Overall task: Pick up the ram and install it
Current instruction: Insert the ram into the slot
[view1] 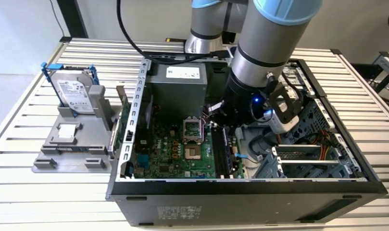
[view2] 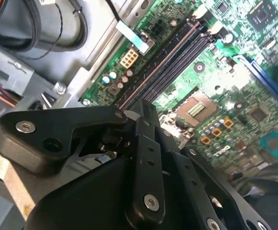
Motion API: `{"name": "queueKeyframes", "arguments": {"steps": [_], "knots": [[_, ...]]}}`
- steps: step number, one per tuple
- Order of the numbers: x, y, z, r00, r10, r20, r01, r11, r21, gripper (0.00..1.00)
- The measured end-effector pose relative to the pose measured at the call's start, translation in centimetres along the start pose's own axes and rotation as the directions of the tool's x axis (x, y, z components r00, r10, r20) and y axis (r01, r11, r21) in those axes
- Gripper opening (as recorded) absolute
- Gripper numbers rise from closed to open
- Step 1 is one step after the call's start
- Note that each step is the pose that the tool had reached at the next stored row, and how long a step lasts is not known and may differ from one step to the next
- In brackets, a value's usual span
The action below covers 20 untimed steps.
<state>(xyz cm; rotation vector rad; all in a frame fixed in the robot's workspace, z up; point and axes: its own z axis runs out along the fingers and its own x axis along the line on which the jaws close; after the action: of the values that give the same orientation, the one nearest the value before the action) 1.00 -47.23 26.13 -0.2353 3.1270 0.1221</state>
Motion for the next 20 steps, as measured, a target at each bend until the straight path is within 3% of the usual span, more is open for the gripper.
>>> {"name": "queueKeyframes", "arguments": {"steps": [5,10,15,20], "knots": [[-0.05,-0.01,0.01,0.9973,-0.073,-0.0051,0.073,0.9973,-0.0035,0.0],[-0.09,-0.01,0.01,0.9908,-0.135,-0.0083,0.135,0.9908,-0.0105,0.0],[-0.12,-0.02,0.01,0.9799,-0.199,-0.0113,0.199,0.9799,-0.0173,0.0],[-0.16,-0.02,0.01,0.9656,-0.26,-0.0132,0.259,0.9654,-0.0258,0.0]]}}
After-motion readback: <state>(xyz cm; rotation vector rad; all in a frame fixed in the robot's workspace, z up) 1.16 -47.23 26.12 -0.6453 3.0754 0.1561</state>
